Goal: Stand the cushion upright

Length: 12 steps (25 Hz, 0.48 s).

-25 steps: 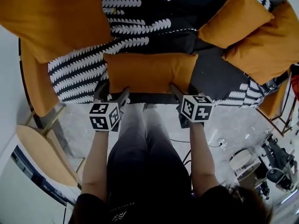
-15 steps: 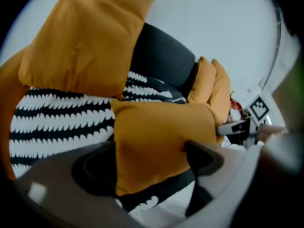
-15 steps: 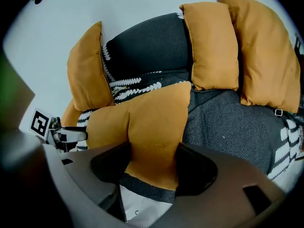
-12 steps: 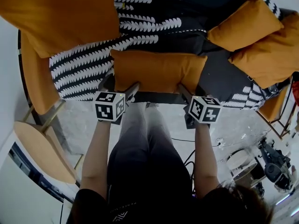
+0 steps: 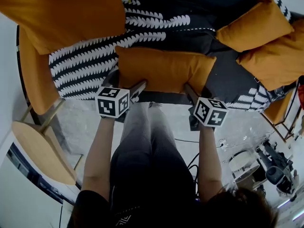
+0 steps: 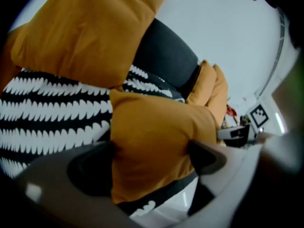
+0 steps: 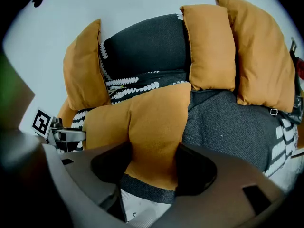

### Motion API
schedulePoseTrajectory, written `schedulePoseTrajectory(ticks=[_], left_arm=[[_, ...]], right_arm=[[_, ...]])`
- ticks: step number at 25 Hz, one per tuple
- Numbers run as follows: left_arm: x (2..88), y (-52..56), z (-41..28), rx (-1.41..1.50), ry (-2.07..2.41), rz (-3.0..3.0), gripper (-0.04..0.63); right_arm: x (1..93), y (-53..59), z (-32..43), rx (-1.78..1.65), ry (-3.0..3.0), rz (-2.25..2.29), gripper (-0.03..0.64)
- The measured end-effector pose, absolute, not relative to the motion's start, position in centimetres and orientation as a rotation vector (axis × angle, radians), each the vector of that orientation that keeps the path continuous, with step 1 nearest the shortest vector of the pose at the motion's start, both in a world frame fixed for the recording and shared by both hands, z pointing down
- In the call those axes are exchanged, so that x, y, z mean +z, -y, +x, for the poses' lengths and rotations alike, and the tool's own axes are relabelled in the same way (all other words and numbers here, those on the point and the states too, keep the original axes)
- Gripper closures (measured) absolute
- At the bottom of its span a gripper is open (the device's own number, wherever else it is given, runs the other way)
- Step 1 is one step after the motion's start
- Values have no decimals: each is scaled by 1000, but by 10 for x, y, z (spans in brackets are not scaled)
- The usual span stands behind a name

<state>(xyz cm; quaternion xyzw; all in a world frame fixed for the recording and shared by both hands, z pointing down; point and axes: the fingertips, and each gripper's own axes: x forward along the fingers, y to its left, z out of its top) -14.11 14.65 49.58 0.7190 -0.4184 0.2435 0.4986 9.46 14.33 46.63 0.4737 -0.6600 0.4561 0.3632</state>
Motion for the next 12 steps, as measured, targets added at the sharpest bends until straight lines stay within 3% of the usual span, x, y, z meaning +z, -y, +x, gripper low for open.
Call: schedulePoseTrajectory(ticks=[4,12], left_arm=[[489,-153,-146,580,984,1740,101],[509,-145,-138,596,968,1709,221]], right_arm=[[458,-149,88,1161,1699,1230,341],[475,-142,88,1154,1703,1222,357]])
